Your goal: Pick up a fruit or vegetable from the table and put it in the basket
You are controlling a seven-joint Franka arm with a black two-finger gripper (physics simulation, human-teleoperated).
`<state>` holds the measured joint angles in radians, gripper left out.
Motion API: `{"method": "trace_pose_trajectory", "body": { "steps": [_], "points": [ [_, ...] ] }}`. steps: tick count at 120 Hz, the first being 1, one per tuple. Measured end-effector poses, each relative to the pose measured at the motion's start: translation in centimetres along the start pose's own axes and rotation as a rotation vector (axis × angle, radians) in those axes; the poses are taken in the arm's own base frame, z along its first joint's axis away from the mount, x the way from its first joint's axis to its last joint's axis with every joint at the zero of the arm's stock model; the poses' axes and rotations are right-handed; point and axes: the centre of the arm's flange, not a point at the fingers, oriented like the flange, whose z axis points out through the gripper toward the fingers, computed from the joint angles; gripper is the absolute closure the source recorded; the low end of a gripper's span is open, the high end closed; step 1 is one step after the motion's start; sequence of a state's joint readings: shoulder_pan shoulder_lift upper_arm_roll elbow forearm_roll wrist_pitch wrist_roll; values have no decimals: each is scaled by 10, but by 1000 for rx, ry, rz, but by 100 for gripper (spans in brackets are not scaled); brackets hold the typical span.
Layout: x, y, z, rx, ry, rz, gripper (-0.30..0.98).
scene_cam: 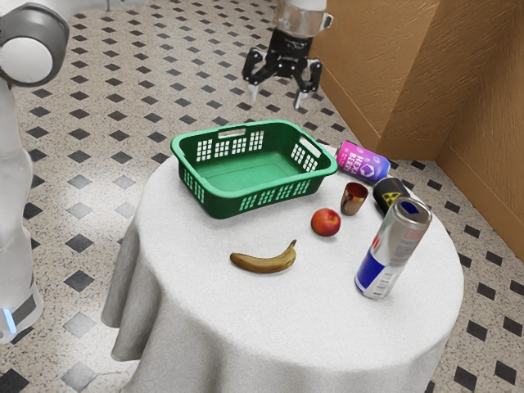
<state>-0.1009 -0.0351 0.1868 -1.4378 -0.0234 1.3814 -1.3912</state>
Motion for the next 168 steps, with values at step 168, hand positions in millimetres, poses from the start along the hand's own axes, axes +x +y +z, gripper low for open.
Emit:
{"method": "trace_pose_trajectory", "body": {
  "steps": [168],
  "points": [
    [-195, -9, 141, -78, 48, 1560, 0]
  ]
}}
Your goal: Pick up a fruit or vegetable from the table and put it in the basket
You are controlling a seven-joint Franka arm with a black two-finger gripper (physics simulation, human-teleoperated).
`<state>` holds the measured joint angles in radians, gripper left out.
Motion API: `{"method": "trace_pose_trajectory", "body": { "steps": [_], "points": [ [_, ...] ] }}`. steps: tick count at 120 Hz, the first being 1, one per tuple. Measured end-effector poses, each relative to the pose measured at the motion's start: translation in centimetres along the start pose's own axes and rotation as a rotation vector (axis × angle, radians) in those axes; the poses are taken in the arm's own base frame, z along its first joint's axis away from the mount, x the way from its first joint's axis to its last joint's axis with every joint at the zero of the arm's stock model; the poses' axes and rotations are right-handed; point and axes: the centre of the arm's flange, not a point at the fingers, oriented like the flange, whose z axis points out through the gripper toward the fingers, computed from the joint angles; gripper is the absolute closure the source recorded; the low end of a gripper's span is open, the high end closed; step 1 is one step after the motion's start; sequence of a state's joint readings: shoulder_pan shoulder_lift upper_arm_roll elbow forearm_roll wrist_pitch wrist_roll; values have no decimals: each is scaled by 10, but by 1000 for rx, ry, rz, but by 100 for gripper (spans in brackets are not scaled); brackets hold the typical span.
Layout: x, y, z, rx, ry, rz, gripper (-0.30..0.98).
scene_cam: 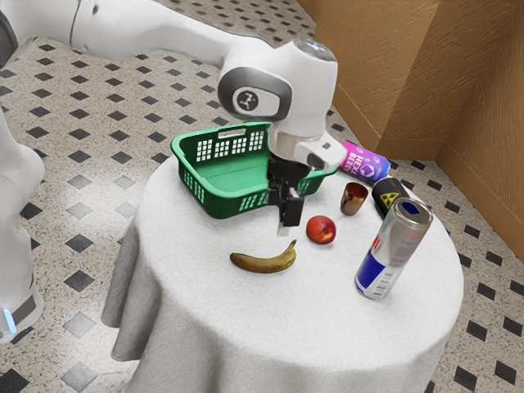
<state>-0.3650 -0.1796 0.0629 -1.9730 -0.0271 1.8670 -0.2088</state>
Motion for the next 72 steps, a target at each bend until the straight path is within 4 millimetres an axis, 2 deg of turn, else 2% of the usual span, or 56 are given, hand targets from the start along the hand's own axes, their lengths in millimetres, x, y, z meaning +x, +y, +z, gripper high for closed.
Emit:
{"method": "trace_pose_trajectory", "body": {
  "steps": [20, 49, 65, 72],
  "points": [
    [8, -4, 13, -15, 0, 37, 0],
    [14, -23, 27, -17, -11, -54, 0],
    [13, -18, 30, -14, -15, -121, 0],
    [14, -17, 40, -10, -30, -156, 0]
  ]
}}
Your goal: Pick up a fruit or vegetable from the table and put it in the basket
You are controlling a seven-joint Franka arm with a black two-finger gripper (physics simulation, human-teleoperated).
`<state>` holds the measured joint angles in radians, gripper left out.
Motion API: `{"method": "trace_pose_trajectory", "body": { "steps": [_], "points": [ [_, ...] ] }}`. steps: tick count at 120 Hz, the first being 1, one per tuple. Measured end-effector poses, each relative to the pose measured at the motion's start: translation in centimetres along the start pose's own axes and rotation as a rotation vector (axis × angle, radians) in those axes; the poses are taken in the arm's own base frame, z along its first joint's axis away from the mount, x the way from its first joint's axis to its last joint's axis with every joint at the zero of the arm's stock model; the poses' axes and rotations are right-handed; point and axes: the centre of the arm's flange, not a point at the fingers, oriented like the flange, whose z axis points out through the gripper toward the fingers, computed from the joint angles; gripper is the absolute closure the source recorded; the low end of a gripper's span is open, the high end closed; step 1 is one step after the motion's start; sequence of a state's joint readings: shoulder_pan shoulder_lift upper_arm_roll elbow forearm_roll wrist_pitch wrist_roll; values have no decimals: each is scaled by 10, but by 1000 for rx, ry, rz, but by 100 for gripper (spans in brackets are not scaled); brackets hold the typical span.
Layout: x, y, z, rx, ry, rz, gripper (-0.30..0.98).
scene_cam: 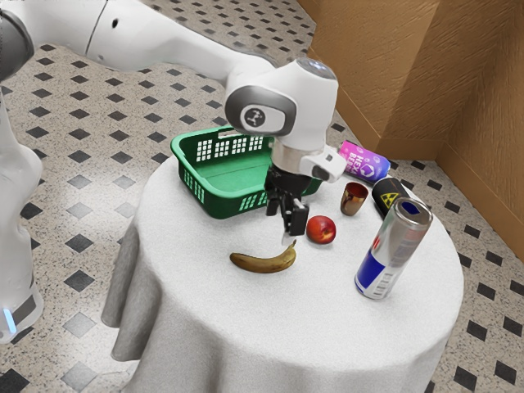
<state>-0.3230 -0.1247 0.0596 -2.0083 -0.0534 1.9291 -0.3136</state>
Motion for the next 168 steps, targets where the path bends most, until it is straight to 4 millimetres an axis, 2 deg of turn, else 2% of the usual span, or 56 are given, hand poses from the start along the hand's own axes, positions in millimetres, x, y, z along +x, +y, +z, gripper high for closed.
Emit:
{"method": "trace_pose_trajectory", "body": {
  "steps": [18, 51, 73, 94, 109, 168],
  "points": [
    [-2, -17, 31, 11, -29, -113, 0],
    [1, -13, 58, 8, -4, -217, 0],
    [5, -13, 68, 8, 11, -261, 0],
    [6, -11, 71, 29, 28, -225, 0],
    [7, -11, 82, 53, 23, -198, 0],
    [14, -15, 105, 57, 21, -177, 2]
  ]
}}
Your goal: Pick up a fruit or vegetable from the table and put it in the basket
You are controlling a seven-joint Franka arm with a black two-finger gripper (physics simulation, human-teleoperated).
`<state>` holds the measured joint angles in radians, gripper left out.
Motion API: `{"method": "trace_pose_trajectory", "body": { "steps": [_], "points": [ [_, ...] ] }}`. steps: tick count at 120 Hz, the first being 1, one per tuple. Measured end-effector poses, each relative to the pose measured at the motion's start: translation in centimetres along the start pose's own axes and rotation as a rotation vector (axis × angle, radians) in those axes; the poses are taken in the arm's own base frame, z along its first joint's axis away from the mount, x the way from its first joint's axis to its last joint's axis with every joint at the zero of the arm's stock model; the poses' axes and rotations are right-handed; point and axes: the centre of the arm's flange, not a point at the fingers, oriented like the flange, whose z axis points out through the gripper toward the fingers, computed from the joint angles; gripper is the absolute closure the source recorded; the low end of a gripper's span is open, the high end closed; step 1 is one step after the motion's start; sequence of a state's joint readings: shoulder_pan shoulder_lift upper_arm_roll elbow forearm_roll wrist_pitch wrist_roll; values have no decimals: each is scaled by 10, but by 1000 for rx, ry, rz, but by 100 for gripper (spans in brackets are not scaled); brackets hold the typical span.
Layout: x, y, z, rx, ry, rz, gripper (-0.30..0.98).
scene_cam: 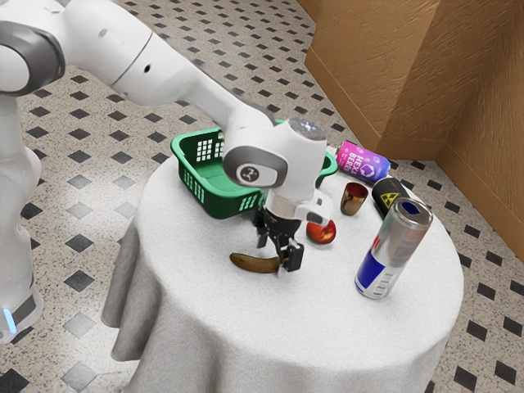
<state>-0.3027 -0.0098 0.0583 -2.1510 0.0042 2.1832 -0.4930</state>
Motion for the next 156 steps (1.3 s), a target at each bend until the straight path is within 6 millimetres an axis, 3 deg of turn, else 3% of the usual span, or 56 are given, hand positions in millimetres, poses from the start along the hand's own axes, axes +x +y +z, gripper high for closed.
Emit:
{"method": "trace_pose_trajectory", "body": {
  "steps": [17, 44, 122, 144, 156],
  "points": [
    [1, 0, -1, -5, 10, 1, 19],
    [2, 1, -2, -10, 19, 2, 34],
    [1, 1, 1, -13, 35, -5, 50],
    [2, 0, -10, -19, 62, -8, 52],
    [1, 3, -28, -28, 98, 3, 54]
  ]
}}
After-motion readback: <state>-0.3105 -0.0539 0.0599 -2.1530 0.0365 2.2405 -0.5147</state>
